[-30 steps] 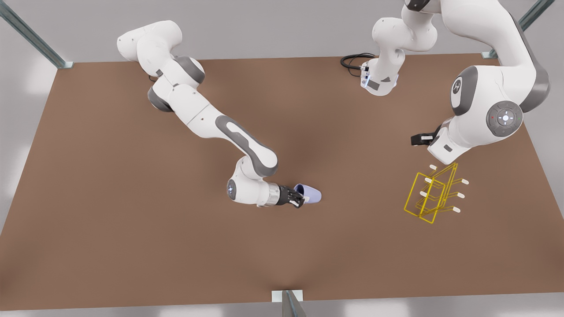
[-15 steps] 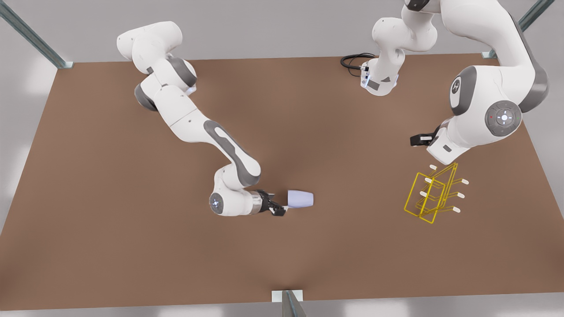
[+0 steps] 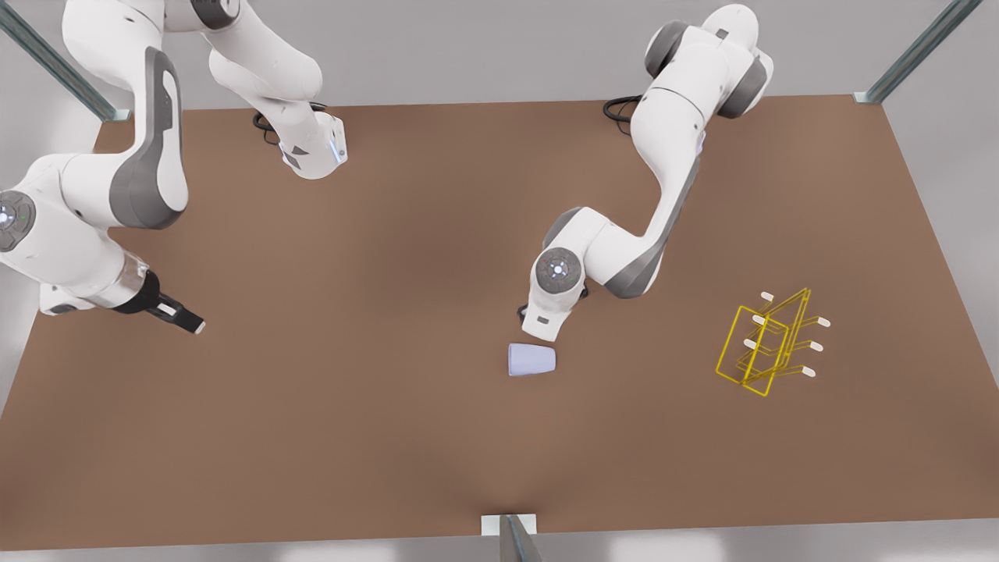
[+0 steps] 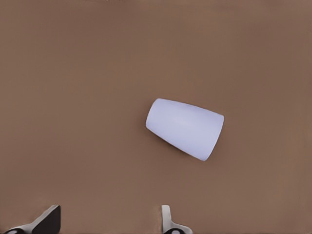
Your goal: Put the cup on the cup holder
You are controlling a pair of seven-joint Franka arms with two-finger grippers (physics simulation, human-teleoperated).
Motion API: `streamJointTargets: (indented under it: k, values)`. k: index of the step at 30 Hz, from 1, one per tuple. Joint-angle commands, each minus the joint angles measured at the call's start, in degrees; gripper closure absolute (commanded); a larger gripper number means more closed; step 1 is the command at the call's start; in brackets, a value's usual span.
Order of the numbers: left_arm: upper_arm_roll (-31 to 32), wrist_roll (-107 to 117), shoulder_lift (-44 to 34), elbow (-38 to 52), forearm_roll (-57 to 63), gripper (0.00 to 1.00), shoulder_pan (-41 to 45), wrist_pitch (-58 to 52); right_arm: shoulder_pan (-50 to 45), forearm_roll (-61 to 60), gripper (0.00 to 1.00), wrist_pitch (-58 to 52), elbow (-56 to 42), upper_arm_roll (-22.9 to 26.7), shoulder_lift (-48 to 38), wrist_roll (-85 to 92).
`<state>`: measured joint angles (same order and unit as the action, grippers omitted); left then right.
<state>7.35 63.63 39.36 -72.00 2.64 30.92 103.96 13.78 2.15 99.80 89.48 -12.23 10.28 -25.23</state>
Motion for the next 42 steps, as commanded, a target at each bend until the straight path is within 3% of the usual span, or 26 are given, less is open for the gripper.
streamJointTargets:
  k: [1, 6, 16, 32, 42]
  values:
    - [0.0, 80.9, 0.9, -0.3, -1.1, 0.0, 0.0, 19.7, -0.2, 2.2, 0.0, -2.9, -0.1, -0.2, 0.7, 30.2]
    - [-0.5, 83.6, 5.9, 4.1, -1.2, 0.0, -1.0, 21.8, -0.3, 2.2, 0.0, -2.8, -1.9, -0.3, 2.0, 29.5]
    - [-0.7, 88.0, 6.2, -1.5, -2.4, 0.0, -2.5, 22.6, 0.3, 2.2, 0.0, -1.6, -4.5, -2.5, 7.9, 28.0]
    - [-0.7, 89.8, 10.4, -1.9, -2.4, 0.0, -2.2, 25.3, 0.5, 2.2, 0.0, -1.6, -4.4, -2.2, 8.4, 28.3]
    - [-0.7, 62.8, 8.9, -2.8, -2.1, 0.0, -3.6, 24.0, 1.1, 2.2, 0.0, -1.6, -4.6, -2.2, 8.7, 28.3]
